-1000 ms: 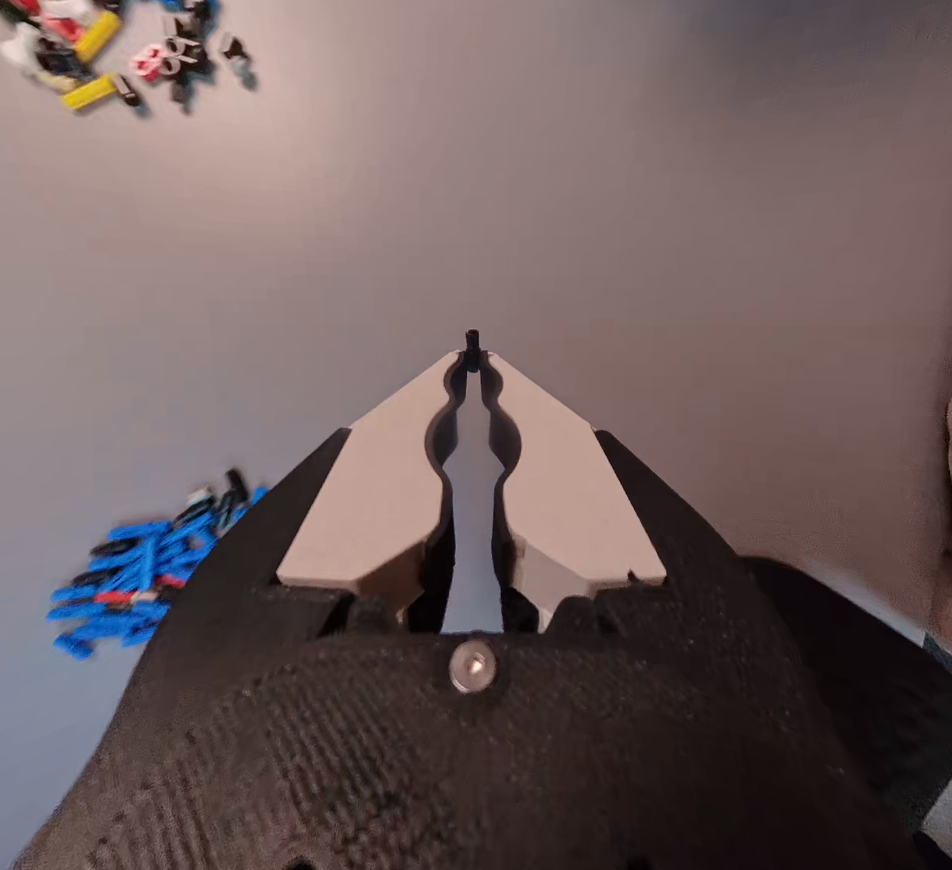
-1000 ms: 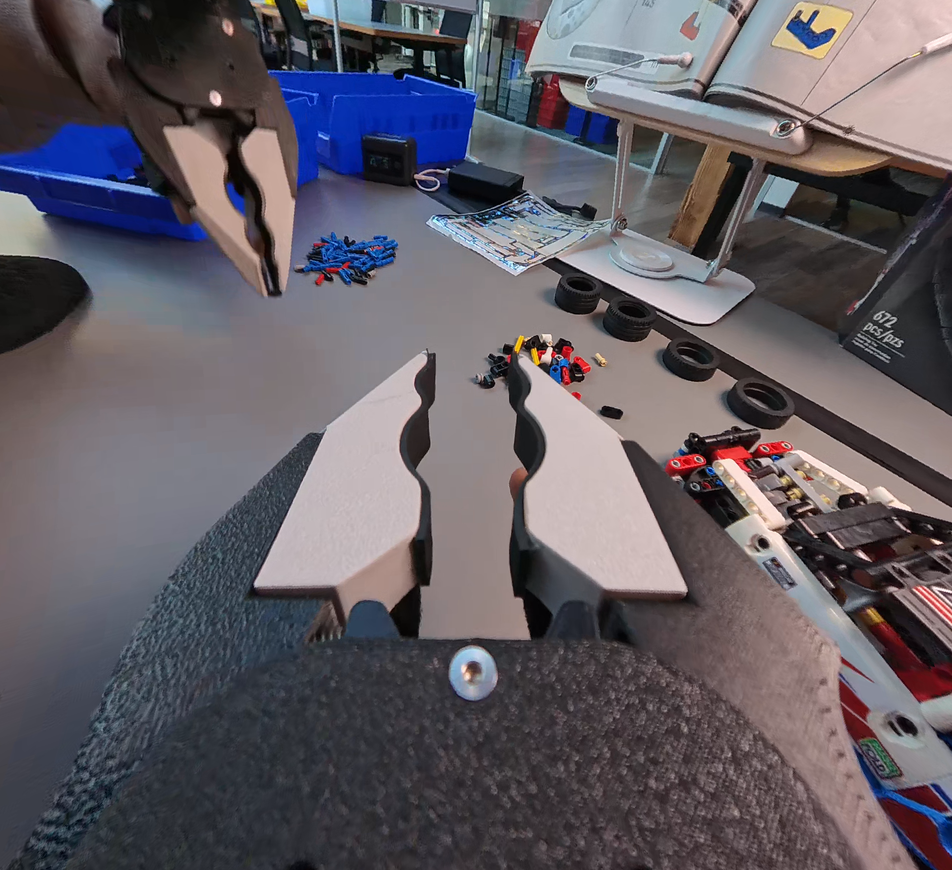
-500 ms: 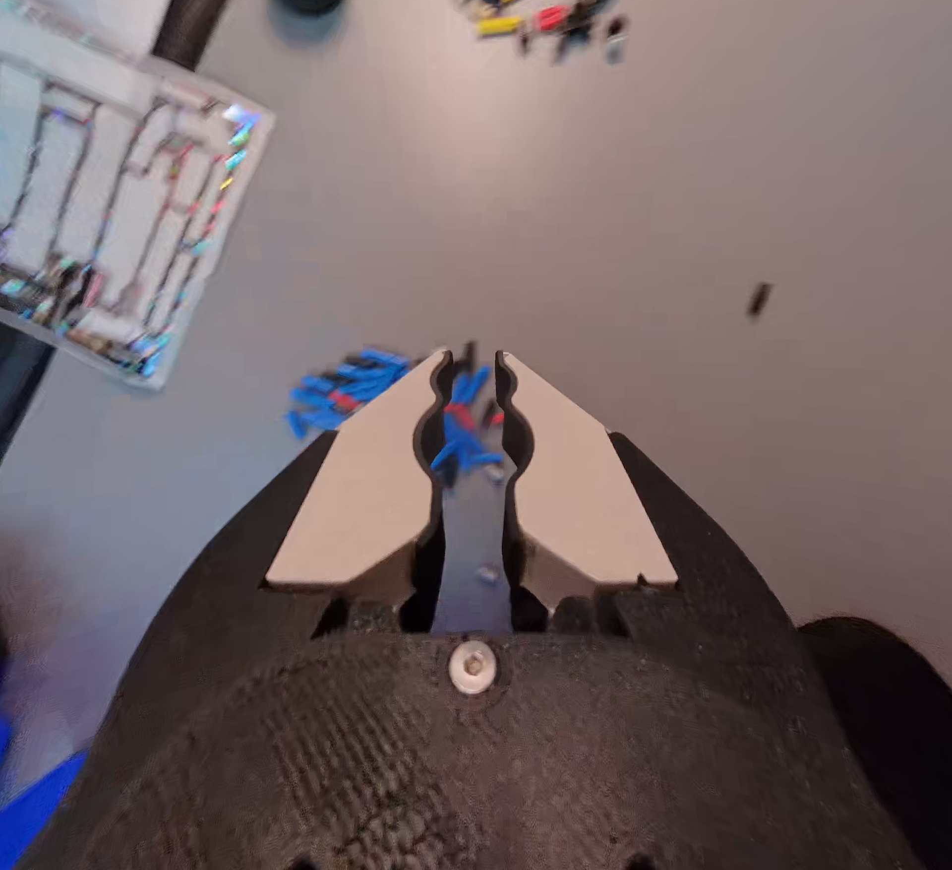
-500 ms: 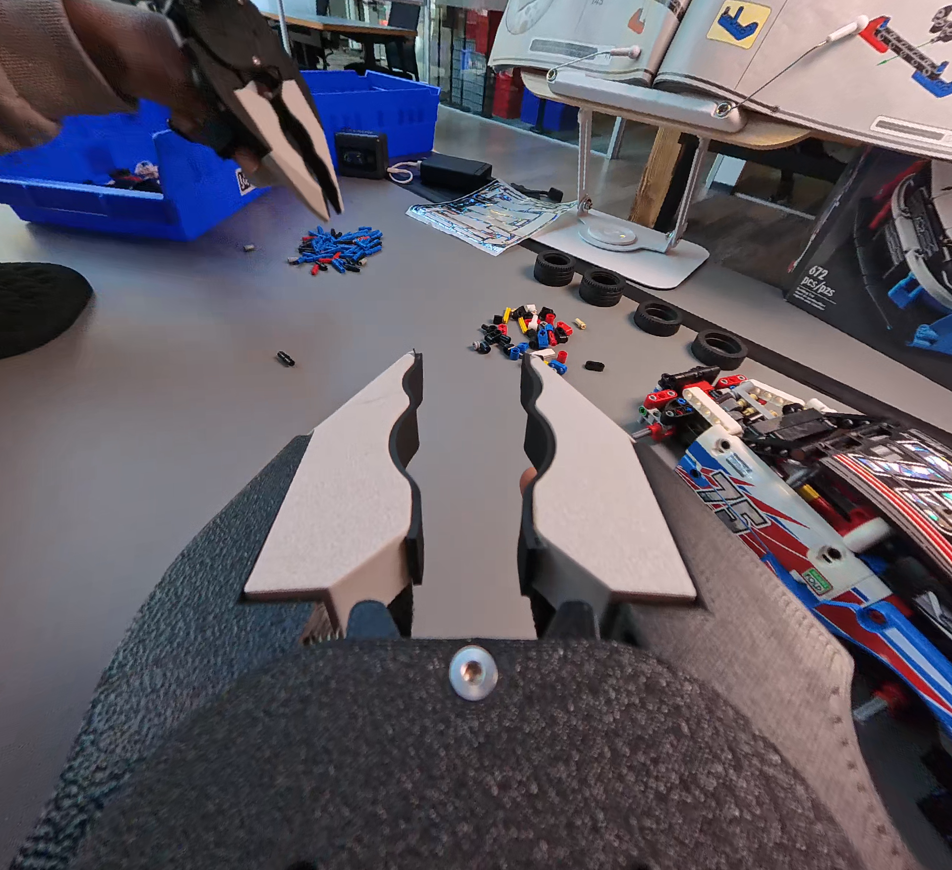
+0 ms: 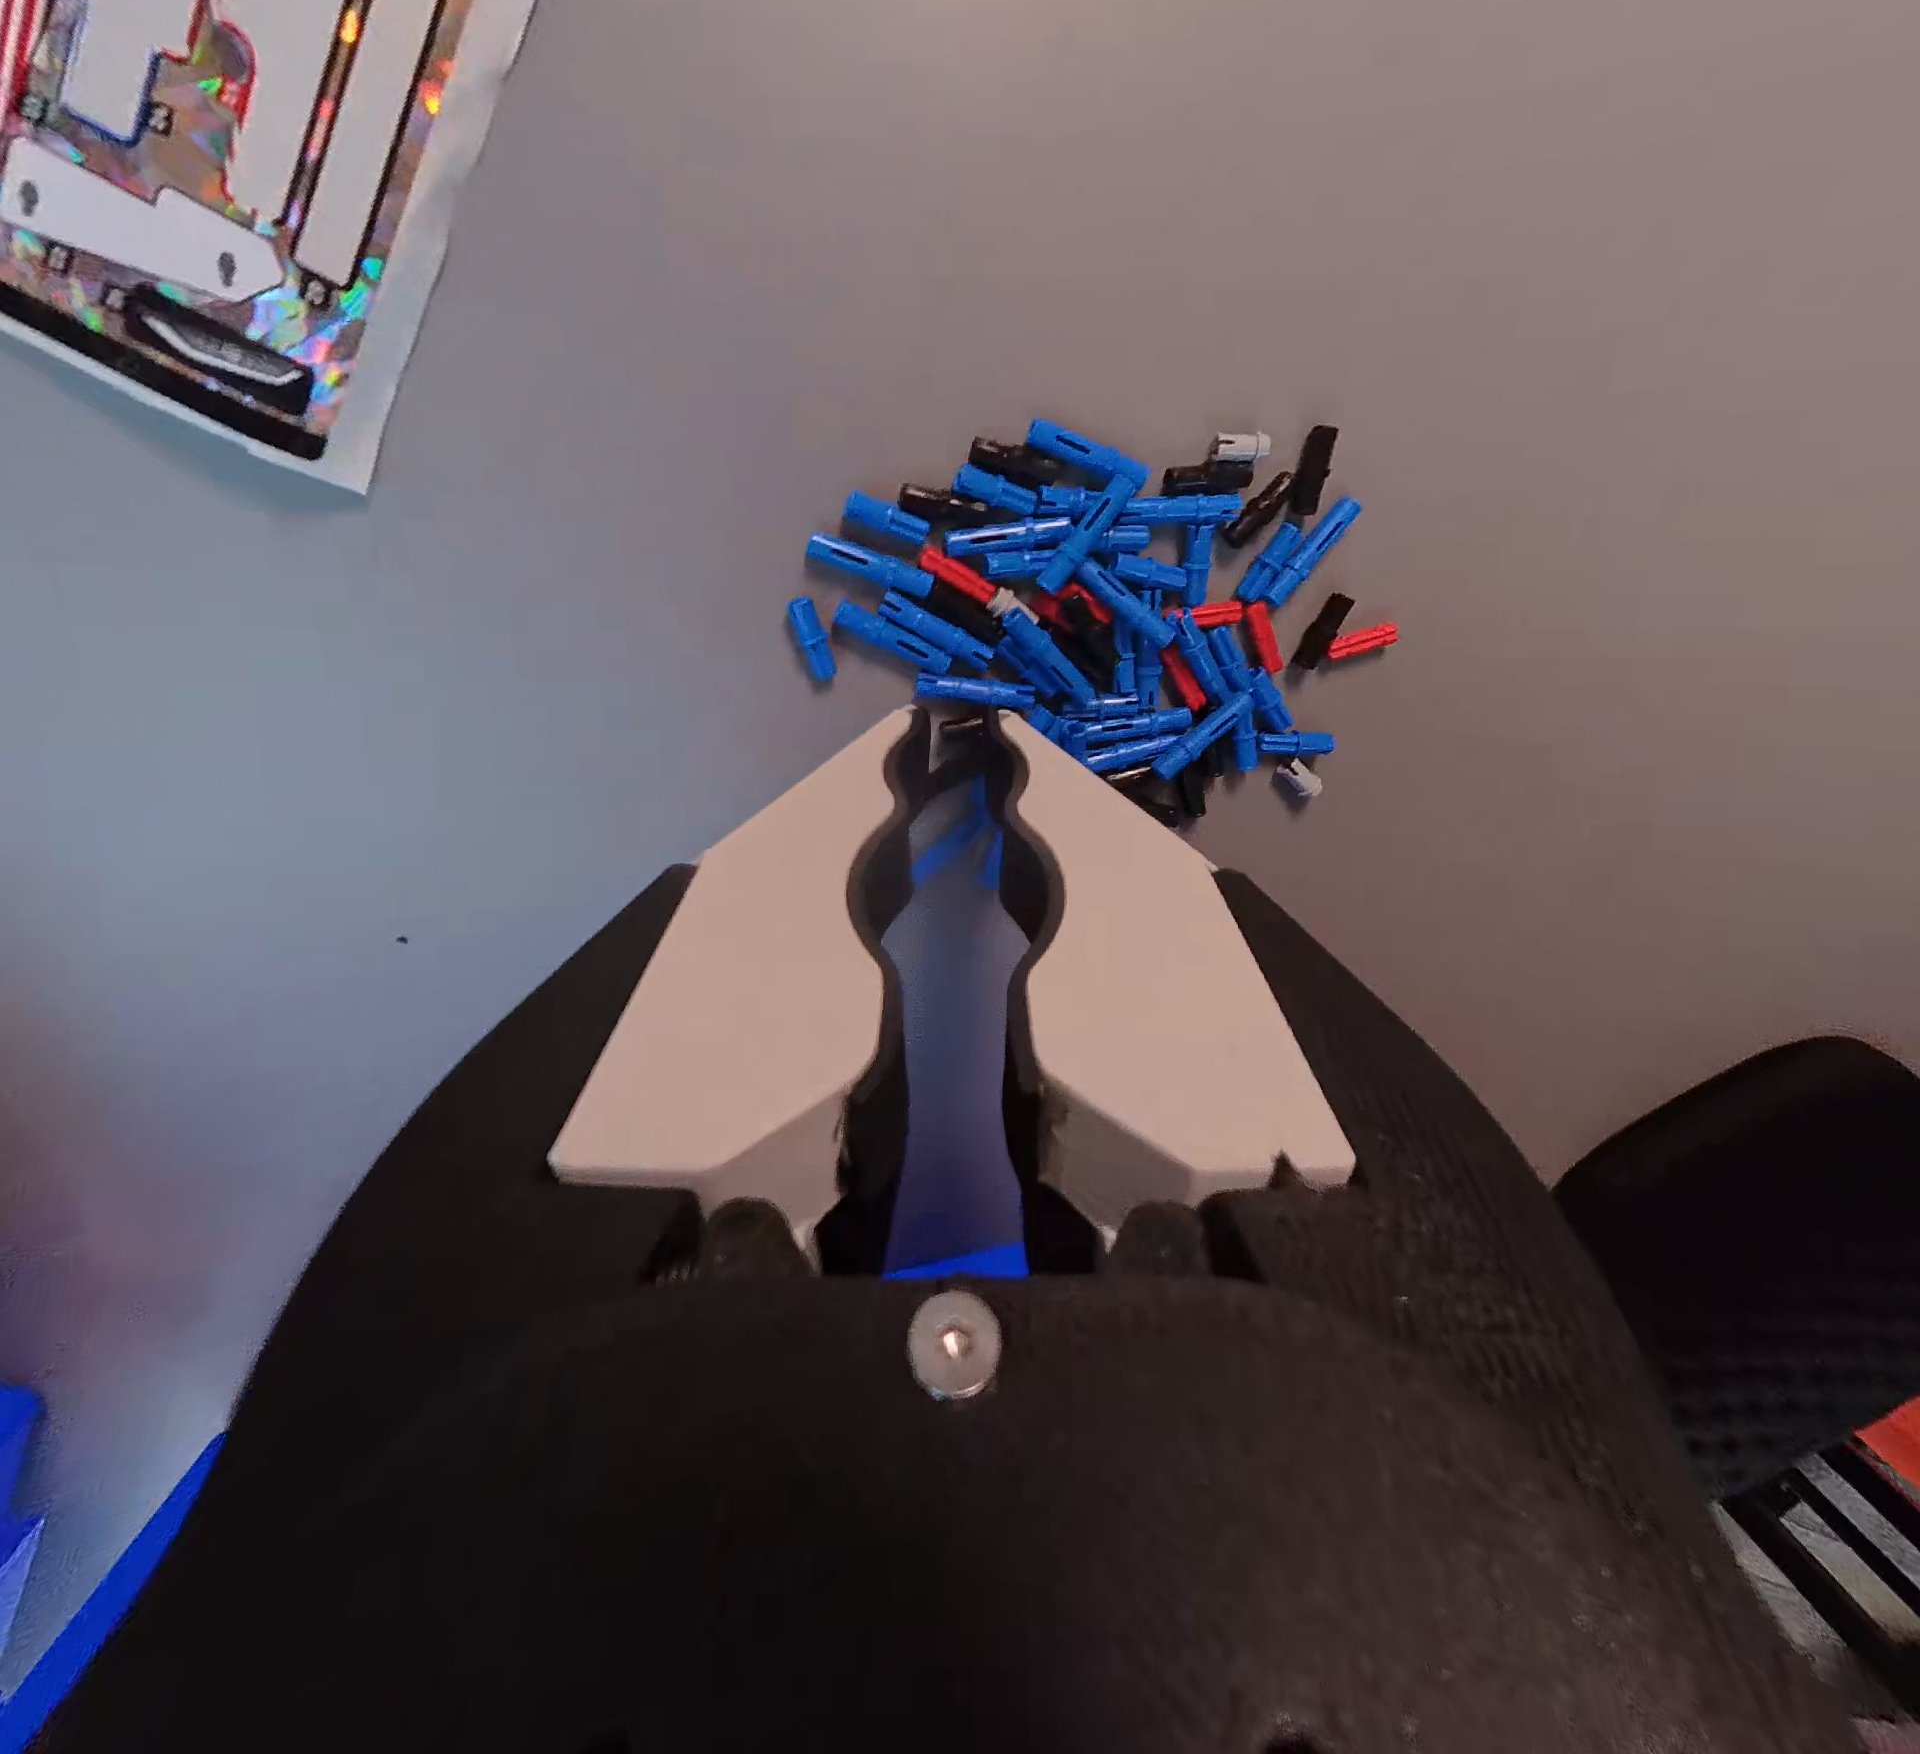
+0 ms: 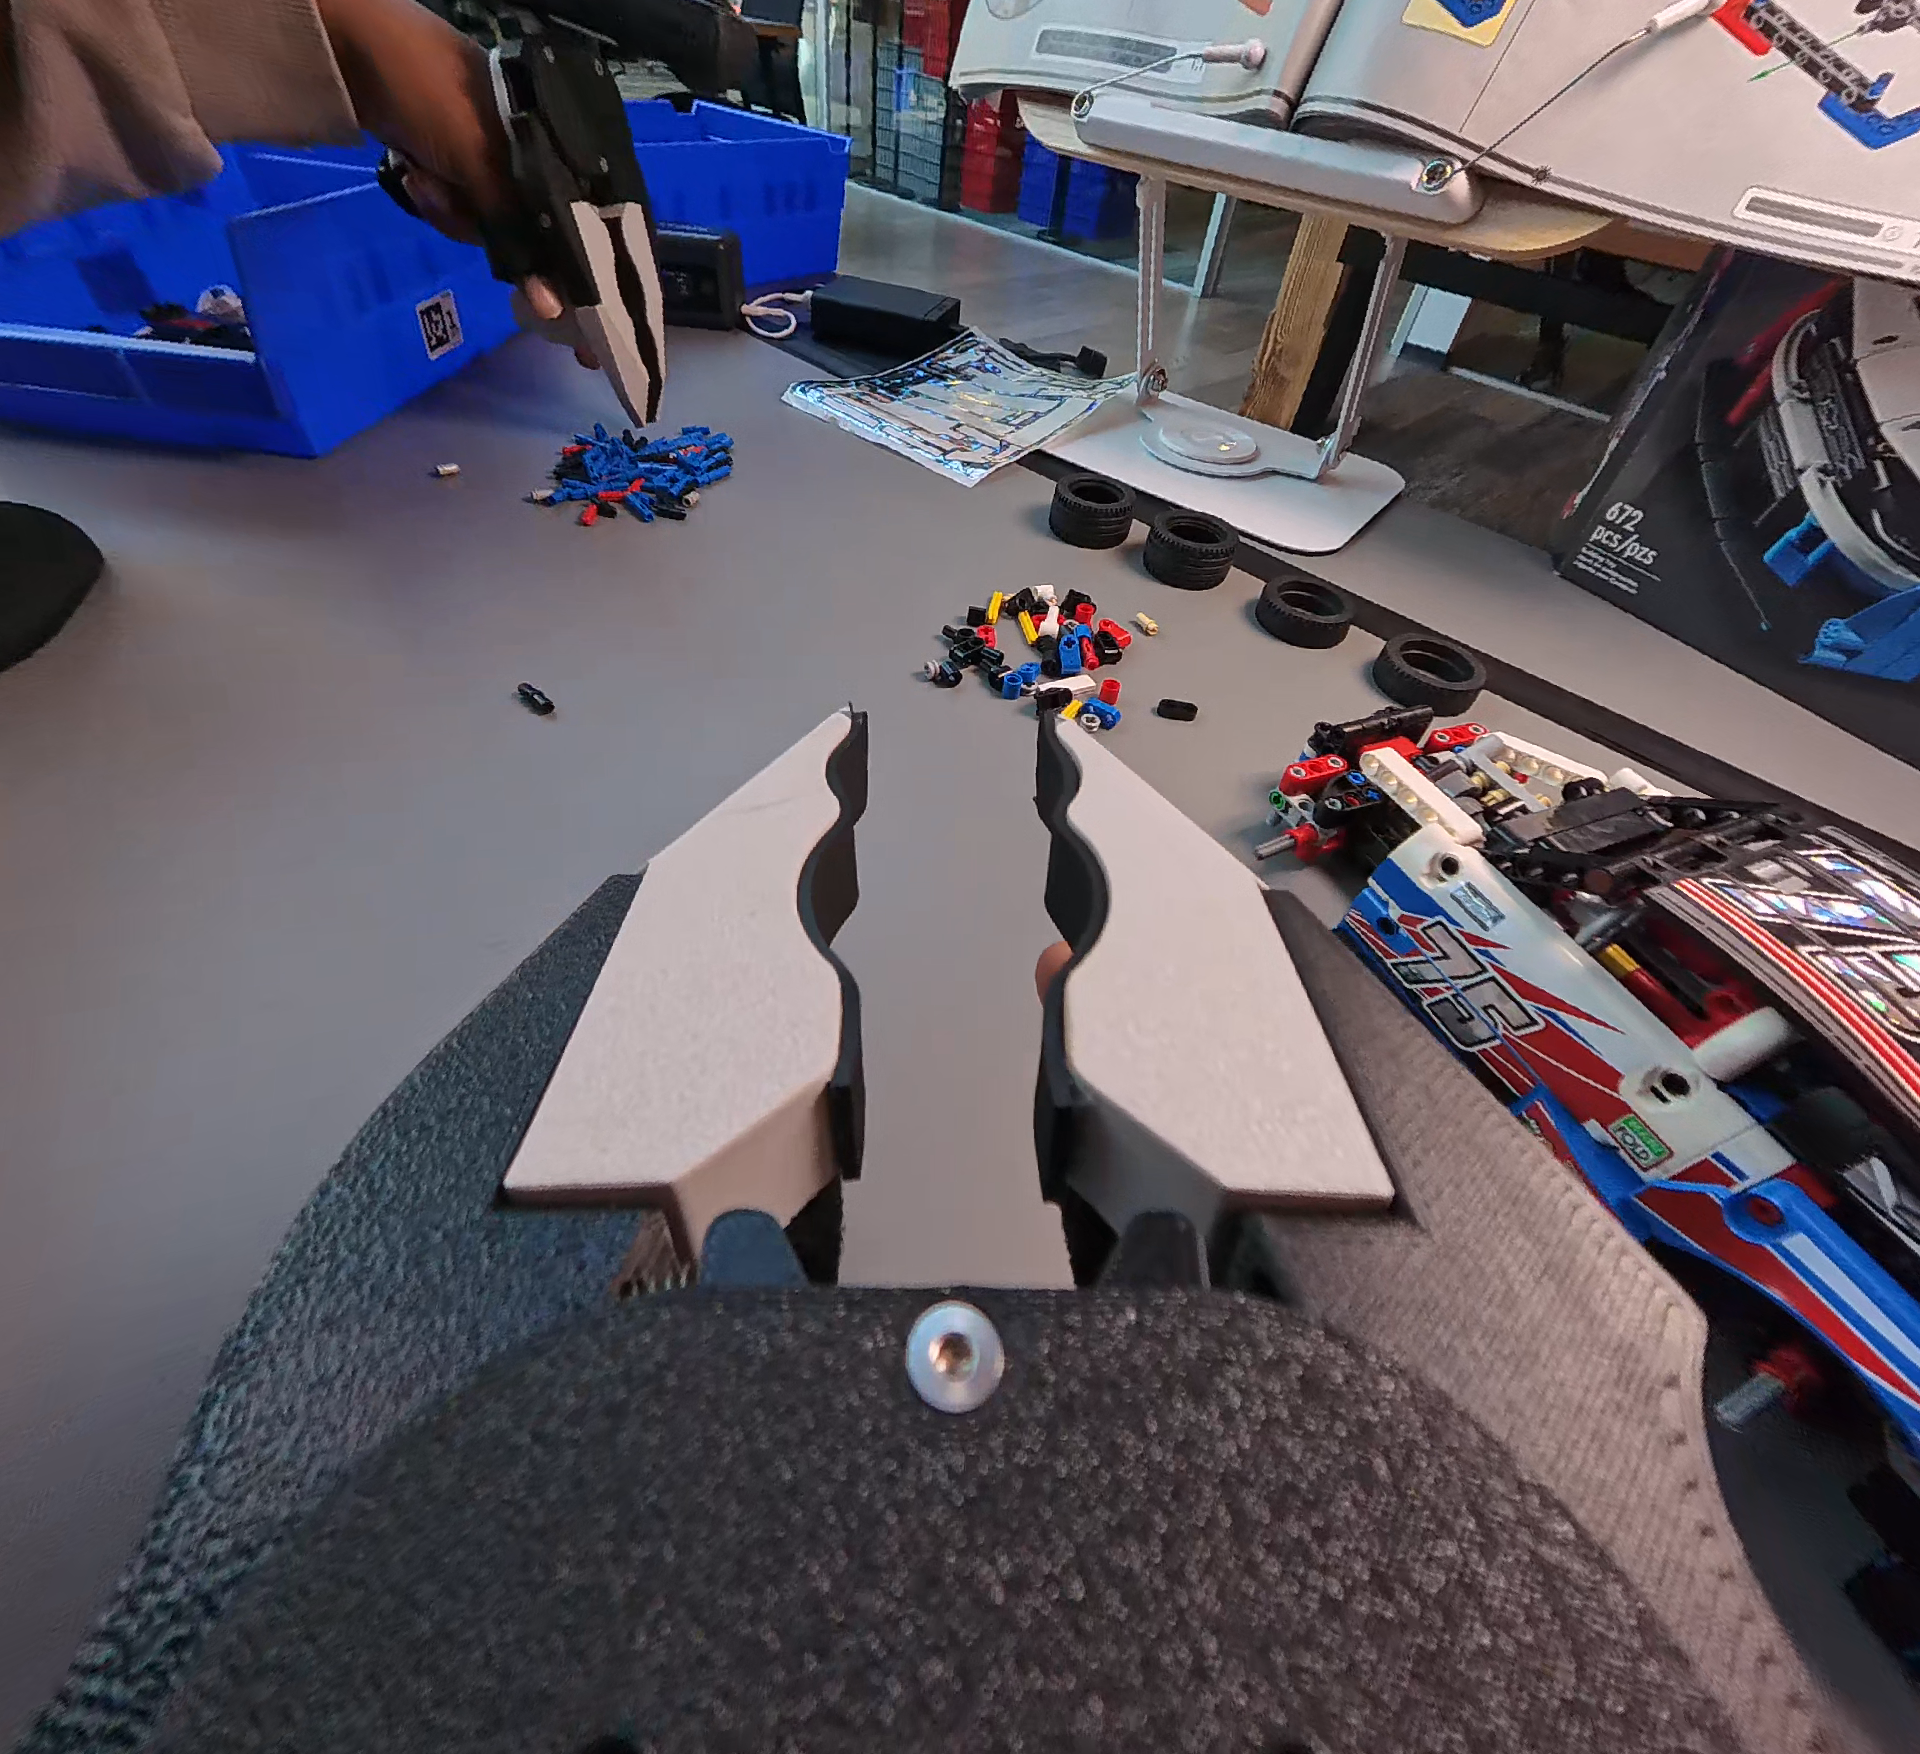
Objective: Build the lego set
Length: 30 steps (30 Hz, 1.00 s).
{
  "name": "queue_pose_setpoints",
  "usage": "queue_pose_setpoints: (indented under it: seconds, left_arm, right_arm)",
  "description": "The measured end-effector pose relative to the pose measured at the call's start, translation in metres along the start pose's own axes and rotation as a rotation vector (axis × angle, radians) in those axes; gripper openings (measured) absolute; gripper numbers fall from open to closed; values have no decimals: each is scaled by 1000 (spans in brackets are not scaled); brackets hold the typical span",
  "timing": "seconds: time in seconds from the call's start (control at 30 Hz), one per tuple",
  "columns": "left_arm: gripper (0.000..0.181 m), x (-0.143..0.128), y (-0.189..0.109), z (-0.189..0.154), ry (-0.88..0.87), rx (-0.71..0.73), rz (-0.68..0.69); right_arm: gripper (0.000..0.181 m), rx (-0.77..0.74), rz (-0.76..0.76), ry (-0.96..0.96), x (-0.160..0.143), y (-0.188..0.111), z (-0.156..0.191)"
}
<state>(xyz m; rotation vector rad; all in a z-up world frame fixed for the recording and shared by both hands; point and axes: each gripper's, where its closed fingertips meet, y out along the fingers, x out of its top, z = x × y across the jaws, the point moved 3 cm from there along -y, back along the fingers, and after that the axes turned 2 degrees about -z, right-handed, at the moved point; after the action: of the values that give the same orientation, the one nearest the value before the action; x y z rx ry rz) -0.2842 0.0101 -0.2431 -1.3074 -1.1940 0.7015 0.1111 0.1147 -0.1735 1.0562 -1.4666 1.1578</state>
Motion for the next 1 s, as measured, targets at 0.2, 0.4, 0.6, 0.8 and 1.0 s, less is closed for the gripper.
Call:
queue_pose_setpoints:
  seconds: [0.2, 0.4, 0.6, 0.8, 1.0]
  left_arm:
    - [19, 1, 7, -7, 69, -14, 25]
    - [5, 2, 9, 5, 56, 34, 11]
    - [9, 3, 3, 9, 18, 42, -19]
    - [8, 4, 10, 10, -36, 50, -23]
    - [5, -2, 3, 20, -1, 160, 29]
  right_arm:
    - [30, -2, 7, -3, -2, 1, 0]
    - [29, -7, 9, -1, -4, 0, -2]
    - [28, -7, 13, 4, -5, 1, -3]
    - [28, -6, 22, 4, -7, 1, -2]
    - [28, -10, 21, 7, -8, 1, -4]
